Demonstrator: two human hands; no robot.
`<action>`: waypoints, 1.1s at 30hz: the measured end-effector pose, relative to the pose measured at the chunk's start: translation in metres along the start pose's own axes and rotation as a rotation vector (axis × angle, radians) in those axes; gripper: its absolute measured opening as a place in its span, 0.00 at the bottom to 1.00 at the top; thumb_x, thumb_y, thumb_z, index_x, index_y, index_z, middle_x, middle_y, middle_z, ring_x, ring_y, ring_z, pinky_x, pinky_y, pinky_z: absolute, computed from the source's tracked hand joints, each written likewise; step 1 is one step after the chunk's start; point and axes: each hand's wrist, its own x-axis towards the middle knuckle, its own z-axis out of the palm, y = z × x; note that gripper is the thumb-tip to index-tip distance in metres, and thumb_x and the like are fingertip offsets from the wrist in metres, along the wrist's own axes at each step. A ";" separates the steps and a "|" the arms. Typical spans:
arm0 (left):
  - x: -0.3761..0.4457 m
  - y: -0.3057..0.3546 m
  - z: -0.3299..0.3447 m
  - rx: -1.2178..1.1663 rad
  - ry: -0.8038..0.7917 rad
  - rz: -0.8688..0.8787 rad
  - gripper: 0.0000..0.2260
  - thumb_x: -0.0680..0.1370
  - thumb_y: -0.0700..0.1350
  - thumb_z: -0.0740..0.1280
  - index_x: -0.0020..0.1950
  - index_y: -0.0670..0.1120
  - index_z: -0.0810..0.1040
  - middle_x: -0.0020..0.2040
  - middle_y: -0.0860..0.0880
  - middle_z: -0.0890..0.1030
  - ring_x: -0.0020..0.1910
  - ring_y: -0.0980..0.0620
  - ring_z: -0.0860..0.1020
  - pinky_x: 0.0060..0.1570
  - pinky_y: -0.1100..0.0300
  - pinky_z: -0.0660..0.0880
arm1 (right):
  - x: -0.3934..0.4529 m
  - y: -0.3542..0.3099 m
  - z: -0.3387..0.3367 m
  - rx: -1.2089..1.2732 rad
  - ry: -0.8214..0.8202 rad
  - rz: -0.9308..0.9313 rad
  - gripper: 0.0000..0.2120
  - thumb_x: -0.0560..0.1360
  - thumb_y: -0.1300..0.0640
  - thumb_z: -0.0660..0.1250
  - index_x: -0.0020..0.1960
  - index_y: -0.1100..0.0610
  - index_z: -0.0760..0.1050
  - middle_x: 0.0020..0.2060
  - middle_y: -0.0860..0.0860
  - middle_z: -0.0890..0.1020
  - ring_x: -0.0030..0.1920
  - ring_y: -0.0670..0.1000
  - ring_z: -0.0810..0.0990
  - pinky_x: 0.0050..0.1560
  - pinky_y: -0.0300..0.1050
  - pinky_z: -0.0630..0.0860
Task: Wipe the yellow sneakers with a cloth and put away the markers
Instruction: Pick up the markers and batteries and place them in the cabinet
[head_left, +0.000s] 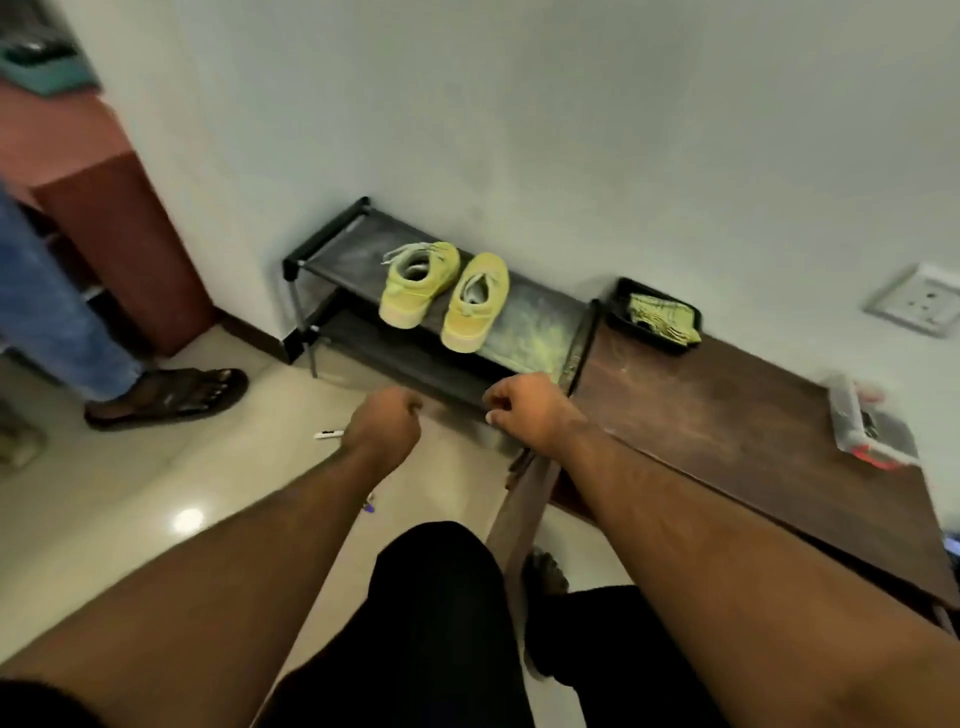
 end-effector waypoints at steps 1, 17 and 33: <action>0.003 -0.028 -0.004 -0.011 0.003 -0.074 0.14 0.77 0.40 0.61 0.58 0.46 0.81 0.59 0.43 0.81 0.58 0.43 0.78 0.59 0.54 0.74 | 0.018 -0.013 0.011 -0.029 -0.040 -0.023 0.14 0.75 0.56 0.67 0.59 0.56 0.79 0.56 0.53 0.81 0.56 0.54 0.79 0.58 0.49 0.75; 0.051 -0.254 0.167 -0.405 -0.045 -0.819 0.06 0.72 0.43 0.72 0.44 0.41 0.84 0.45 0.41 0.84 0.50 0.41 0.81 0.52 0.53 0.78 | 0.215 -0.005 0.276 0.082 -0.355 0.020 0.14 0.71 0.58 0.70 0.57 0.56 0.81 0.54 0.53 0.82 0.56 0.54 0.79 0.57 0.45 0.75; 0.117 -0.292 0.278 -0.482 0.153 -1.055 0.08 0.65 0.44 0.71 0.42 0.44 0.78 0.41 0.44 0.81 0.37 0.40 0.81 0.39 0.50 0.81 | 0.269 0.014 0.434 0.057 -0.331 0.073 0.07 0.72 0.57 0.68 0.48 0.59 0.79 0.46 0.56 0.82 0.47 0.57 0.80 0.40 0.41 0.69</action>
